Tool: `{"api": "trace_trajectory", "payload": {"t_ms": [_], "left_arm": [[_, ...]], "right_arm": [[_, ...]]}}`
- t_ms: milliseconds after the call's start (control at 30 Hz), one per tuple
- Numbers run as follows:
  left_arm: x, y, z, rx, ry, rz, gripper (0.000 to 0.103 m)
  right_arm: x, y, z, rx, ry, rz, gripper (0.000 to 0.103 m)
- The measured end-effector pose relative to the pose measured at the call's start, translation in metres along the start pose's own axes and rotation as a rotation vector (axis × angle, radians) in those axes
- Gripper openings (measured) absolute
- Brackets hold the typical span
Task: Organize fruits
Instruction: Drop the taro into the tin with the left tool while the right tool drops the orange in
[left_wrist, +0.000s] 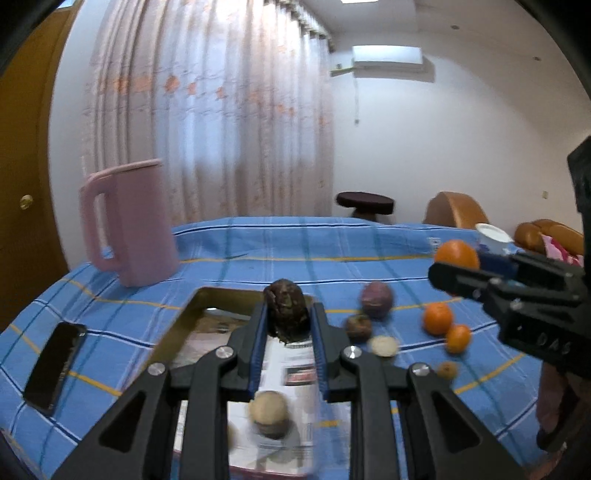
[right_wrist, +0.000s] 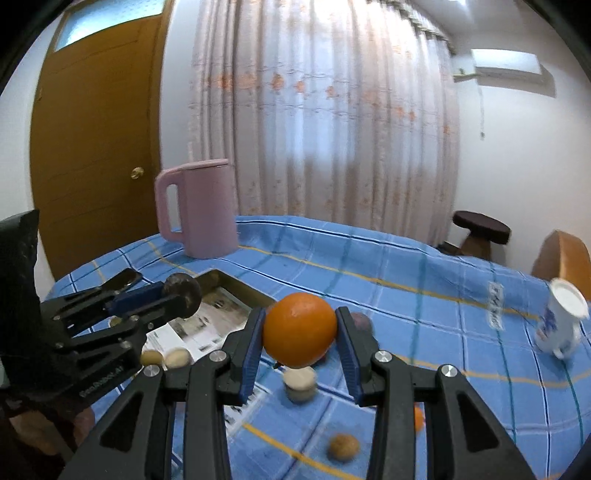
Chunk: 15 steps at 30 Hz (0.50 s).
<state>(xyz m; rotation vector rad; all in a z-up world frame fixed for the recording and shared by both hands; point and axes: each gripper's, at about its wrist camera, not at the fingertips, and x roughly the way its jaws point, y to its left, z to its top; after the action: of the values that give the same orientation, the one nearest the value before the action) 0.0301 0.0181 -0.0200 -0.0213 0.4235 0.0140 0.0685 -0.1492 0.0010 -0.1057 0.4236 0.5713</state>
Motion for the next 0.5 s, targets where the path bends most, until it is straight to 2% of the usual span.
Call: {"api": "trace_trajectory", "payload": {"t_ms": [233,500], "left_arm": [[0.011,0.04,0.0,-0.037,0.041,0.066,0.024],[0.029,0.07,-0.01,-0.084,0.115,0.095,0.024]], "right_arm": [[0.041,0.032,0.015,-0.014,0.041,0.092,0.04],[0.082,0.068,0.004,-0.033,0.126,0.174,0.04]]}}
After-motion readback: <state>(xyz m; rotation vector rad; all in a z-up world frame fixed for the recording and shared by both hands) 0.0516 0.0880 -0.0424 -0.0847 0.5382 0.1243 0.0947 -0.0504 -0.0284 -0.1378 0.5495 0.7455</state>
